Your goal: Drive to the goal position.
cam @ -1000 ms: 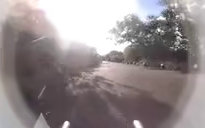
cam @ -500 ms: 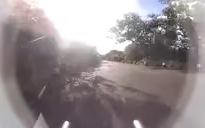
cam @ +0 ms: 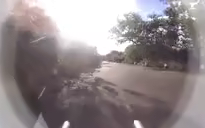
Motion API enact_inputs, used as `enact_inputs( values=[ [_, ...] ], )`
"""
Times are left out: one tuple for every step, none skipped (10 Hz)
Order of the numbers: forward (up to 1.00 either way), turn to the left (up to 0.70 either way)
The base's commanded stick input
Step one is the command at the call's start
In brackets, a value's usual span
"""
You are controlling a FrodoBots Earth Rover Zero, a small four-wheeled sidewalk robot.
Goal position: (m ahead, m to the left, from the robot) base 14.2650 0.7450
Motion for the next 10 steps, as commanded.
enact_inputs(
  values=[
    [0.50,0.00],
    [0.50,0.00],
    [0.50,0.00],
    [0.50,0.00],
    [0.50,0.00],
    [0.50,0.00],
    [0.50,0.00],
    [0.50,0.00],
    [0.50,0.00],
    [0.50,0.00]
  ],
)
